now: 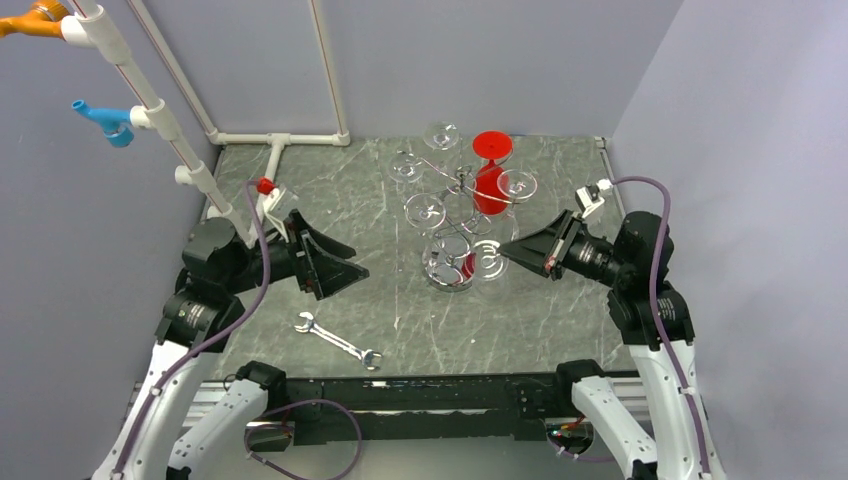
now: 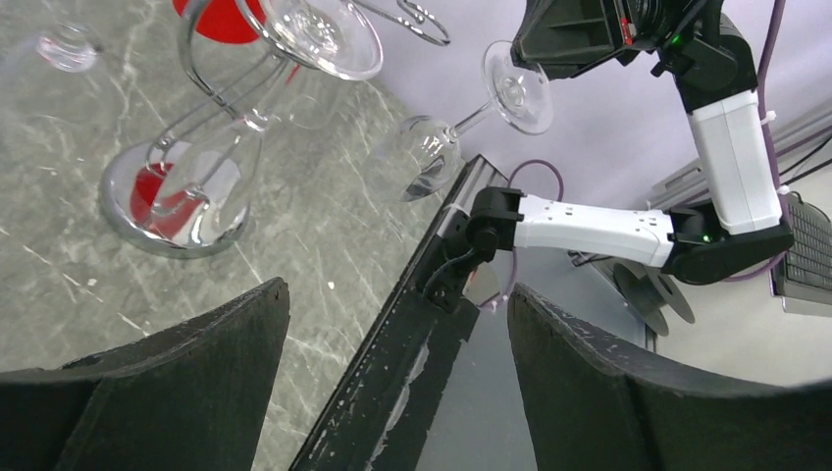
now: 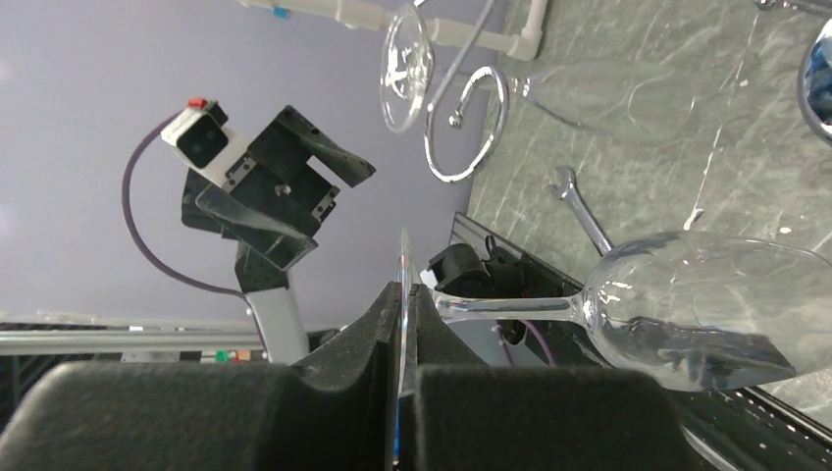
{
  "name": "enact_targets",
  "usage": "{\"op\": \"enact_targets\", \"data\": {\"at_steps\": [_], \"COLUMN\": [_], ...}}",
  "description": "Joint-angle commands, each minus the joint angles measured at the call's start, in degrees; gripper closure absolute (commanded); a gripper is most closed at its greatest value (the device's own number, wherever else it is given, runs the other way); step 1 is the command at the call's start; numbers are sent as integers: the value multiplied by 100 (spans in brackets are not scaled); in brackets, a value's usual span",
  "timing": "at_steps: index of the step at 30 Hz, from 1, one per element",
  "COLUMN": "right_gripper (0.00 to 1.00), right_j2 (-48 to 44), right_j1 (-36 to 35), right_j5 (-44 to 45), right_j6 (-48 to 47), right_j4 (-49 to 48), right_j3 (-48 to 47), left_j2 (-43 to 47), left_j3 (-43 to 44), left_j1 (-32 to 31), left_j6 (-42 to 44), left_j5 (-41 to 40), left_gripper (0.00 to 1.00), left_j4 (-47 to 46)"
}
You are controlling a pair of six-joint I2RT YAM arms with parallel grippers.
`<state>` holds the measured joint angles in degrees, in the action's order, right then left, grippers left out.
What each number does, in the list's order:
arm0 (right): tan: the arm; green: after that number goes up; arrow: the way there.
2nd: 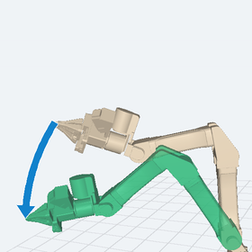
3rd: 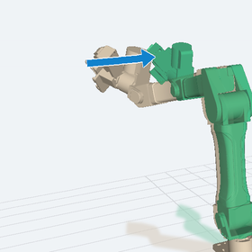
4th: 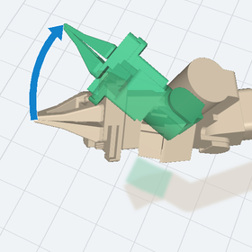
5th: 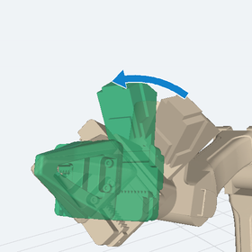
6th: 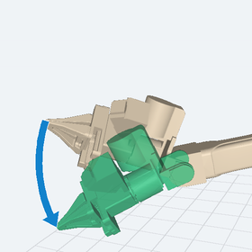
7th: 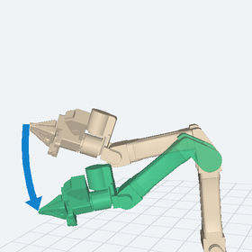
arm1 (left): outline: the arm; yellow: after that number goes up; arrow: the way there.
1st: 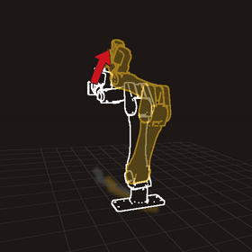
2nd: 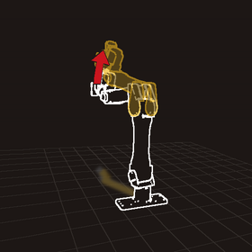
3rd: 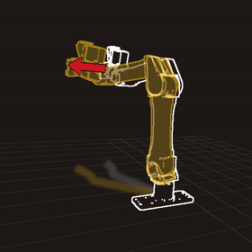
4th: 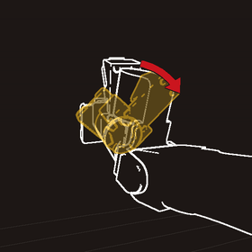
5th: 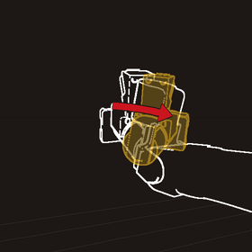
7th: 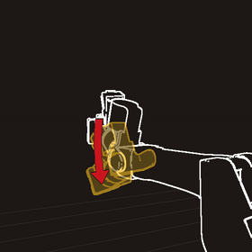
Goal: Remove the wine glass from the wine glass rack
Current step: Place the wine glass at the center of the board.
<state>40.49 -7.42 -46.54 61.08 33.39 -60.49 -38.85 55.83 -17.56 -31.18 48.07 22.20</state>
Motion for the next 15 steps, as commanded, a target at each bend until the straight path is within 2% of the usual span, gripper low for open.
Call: {"op": "enact_targets", "data": {"at_steps": [1, 5, 11, 15], "right_gripper": [100, 100, 100, 100], "right_j2": [-197, -129, -14, 99], "right_j1": [-281, -642, -1429, -1752], "right_j5": [138, 420, 1324, 1456], "right_j6": [222, 245, -13, 63], "right_j4": [-544, -733, -667, -969], "right_j3": [242, 309, 24, 109], "left_j2": [-210, -380, -628, -729], "left_j3": [-90, -60, -38, 7], "left_j1": [-455, -885, -1445, -1701], "left_j6": [-165, -189, -228, -272], "left_j5": [-350, -670, -1056, -1262], "left_gripper": [15, 16, 17, 17], "left_j4": [-298, -364, -437, -461]}}
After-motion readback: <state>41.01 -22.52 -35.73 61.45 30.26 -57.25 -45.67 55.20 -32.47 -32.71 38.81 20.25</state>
